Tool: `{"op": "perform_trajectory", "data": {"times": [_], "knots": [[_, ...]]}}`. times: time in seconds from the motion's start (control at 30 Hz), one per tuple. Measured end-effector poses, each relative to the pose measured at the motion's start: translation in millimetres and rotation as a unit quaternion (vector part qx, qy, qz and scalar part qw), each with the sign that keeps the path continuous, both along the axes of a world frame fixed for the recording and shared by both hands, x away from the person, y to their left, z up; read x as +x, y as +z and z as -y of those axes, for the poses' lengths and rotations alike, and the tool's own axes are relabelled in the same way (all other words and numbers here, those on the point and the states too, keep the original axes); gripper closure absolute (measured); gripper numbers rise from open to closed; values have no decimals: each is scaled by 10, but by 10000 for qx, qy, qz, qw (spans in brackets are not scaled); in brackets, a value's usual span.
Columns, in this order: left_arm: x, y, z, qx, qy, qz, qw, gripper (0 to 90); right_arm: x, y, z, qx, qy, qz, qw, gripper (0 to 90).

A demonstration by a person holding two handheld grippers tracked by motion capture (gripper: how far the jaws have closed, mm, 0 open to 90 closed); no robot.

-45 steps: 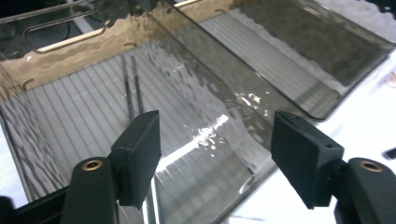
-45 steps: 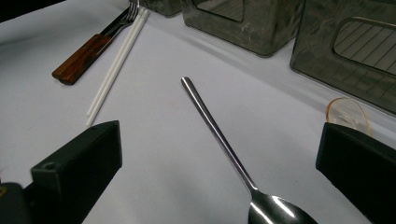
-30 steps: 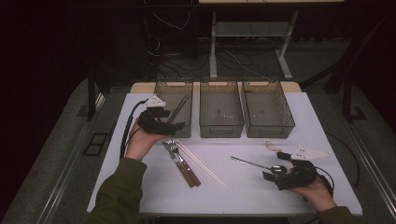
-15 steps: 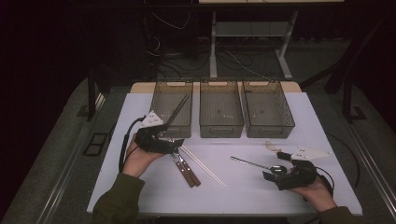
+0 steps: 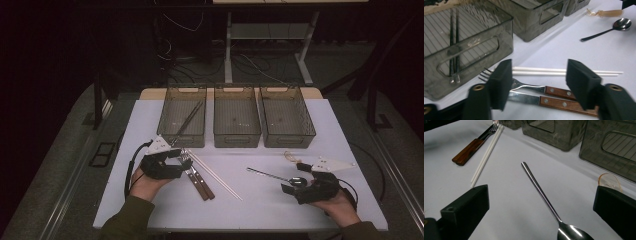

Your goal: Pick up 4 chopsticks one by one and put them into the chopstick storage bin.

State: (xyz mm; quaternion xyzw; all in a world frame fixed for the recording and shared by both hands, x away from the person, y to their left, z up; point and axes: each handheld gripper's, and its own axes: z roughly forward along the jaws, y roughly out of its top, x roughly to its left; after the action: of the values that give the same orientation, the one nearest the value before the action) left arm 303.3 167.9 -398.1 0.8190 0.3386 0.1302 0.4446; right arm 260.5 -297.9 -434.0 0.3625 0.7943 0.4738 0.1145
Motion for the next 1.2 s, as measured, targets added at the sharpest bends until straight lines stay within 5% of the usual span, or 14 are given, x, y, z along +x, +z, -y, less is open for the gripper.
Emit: {"op": "perform_trajectory", "data": {"times": [0.17,0.47,0.77,1.2], "knots": [[11,-61,22,238,30,6,9997,625,-2,2,2,-1,-4,-6,10000,6],[58,-174,69,332,-129,-260,9990,882,-2,1,-5,-18,19,-3,10000,6],[13,-292,355,543,-649,-491,9952,893,3,-3,-2,-23,18,8,10000,6],[-22,-395,730,703,-1144,-571,9893,893,6,-4,-3,-21,12,-20,10000,6]]}}
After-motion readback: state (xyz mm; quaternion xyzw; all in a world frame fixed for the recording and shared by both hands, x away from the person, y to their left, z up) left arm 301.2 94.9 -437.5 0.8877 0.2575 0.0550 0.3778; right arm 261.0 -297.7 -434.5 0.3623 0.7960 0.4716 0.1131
